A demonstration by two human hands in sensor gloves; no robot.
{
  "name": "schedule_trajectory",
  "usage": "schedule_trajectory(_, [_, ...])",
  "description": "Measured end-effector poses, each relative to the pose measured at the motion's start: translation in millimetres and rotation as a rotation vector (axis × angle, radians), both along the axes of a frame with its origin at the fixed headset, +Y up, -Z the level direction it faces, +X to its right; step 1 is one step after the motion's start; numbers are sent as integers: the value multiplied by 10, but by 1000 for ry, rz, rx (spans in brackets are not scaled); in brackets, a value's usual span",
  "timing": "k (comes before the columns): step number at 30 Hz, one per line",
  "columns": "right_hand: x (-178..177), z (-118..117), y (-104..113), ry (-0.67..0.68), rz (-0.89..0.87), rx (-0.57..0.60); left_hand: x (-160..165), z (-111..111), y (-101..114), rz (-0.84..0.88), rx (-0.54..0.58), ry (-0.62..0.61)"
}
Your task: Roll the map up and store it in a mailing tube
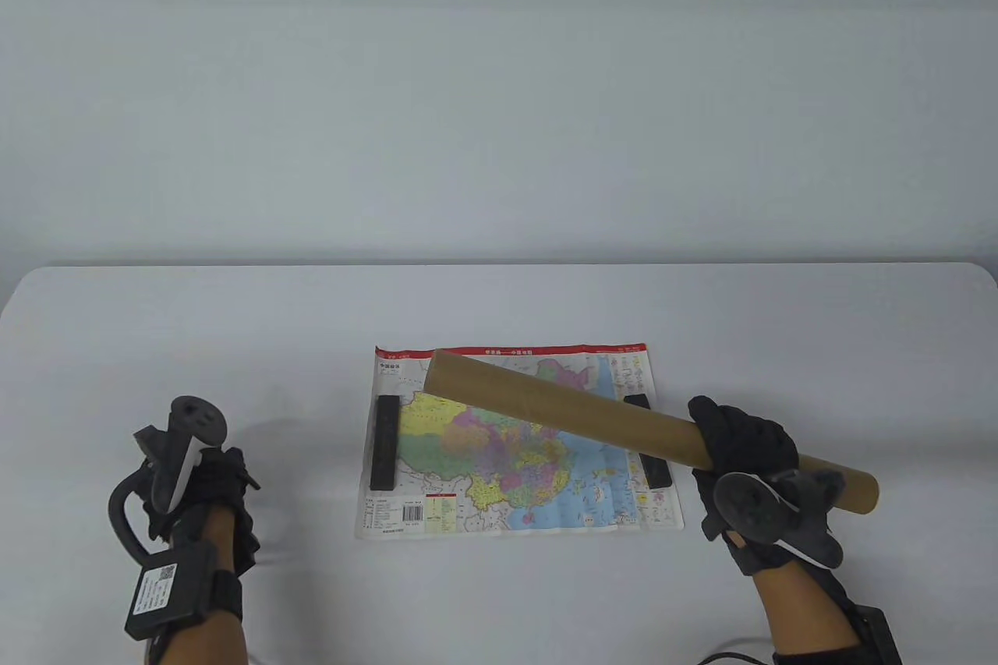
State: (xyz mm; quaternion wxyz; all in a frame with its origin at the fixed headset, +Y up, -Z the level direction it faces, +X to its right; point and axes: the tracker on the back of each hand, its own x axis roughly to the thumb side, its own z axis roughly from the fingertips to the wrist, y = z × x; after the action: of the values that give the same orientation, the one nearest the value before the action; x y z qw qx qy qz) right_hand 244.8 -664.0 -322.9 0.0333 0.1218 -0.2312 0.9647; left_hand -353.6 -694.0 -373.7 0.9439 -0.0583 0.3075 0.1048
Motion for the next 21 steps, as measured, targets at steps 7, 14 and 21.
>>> schedule_trajectory(7, [69,-22,-6,-10,-49,-24,700,111,693,267,343,-302])
schedule_trajectory(14, [111,-37,-11,-15,-102,-33,1208,314,814,669,564,-672])
schedule_trajectory(21, [110,-43,-23,-9,-139,-48,1533,421,576,957,575,-958])
